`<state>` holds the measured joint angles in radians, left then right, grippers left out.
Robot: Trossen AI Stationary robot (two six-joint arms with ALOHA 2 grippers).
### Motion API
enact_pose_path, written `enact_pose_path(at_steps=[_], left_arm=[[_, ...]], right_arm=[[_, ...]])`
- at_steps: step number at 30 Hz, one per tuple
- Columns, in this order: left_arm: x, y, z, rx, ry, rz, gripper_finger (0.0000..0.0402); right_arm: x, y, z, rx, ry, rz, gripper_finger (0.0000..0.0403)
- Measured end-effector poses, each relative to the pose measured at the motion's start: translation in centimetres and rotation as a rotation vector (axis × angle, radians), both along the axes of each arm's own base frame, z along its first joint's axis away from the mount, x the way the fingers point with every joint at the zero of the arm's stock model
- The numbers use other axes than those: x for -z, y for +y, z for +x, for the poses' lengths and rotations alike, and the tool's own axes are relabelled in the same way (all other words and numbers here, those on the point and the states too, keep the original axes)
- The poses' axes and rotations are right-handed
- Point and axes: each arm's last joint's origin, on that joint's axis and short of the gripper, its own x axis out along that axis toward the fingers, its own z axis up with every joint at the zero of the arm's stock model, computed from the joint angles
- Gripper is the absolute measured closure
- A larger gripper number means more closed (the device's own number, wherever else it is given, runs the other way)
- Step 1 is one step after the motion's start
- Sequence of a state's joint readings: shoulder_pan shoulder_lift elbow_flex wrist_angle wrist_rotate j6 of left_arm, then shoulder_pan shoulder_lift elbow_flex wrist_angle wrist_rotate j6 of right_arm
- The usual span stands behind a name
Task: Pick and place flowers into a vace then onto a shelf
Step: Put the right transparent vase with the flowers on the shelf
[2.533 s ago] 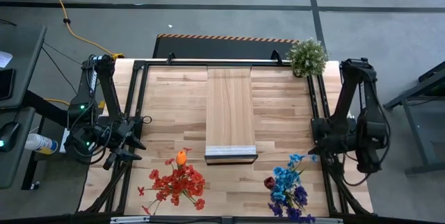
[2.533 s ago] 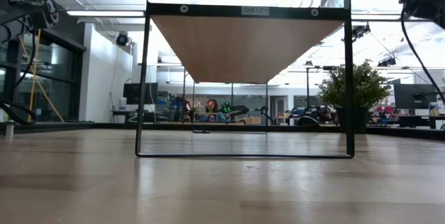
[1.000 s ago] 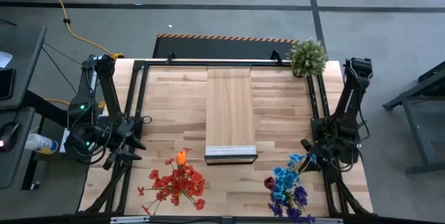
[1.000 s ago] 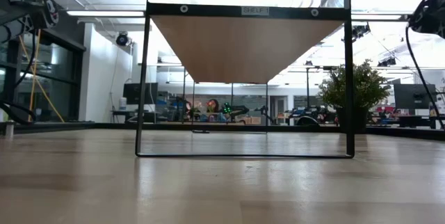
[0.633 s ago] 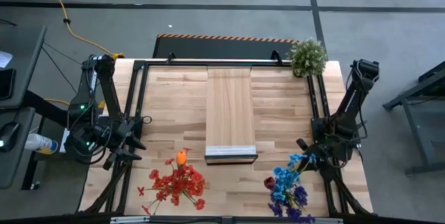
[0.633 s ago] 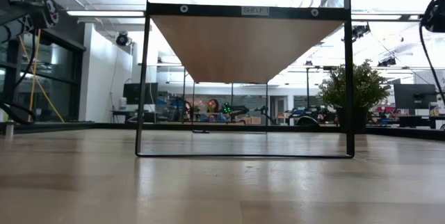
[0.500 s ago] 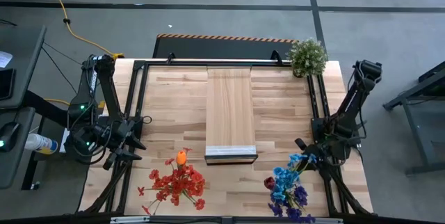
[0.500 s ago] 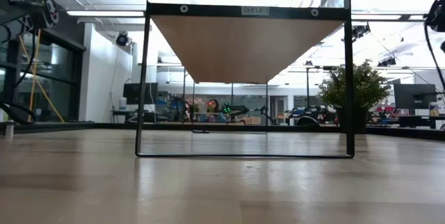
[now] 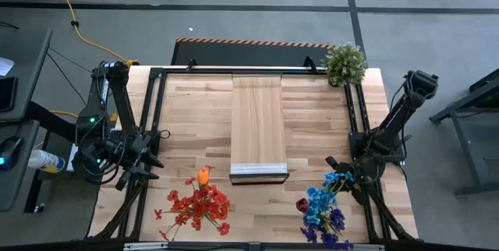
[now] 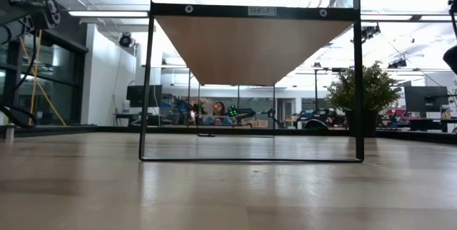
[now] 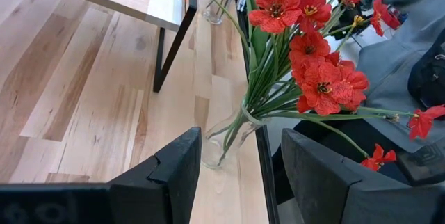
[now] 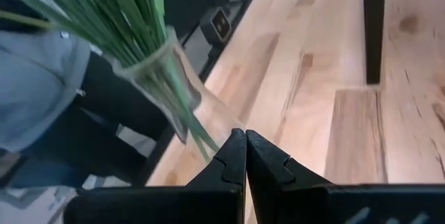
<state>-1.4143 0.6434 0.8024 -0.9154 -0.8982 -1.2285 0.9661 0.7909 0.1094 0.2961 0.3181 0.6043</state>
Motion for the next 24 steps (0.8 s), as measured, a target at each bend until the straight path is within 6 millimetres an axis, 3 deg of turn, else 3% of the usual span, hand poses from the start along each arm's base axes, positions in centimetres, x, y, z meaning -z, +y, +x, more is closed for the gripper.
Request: enact_pose_path(at_steps=[13,24], left_arm=[[0.15,0.10,-0.01,0.011,-0.005,0.048,0.0169],[0.15,0.09,-0.01,0.012,-0.005,0.047,0.0169]], right_arm=[[-0.15,0.04,0.28,0.043,0.026,0.077,0.0402],[-0.12,-0.04,0.31,0.056,0.004,0.044,0.0402]])
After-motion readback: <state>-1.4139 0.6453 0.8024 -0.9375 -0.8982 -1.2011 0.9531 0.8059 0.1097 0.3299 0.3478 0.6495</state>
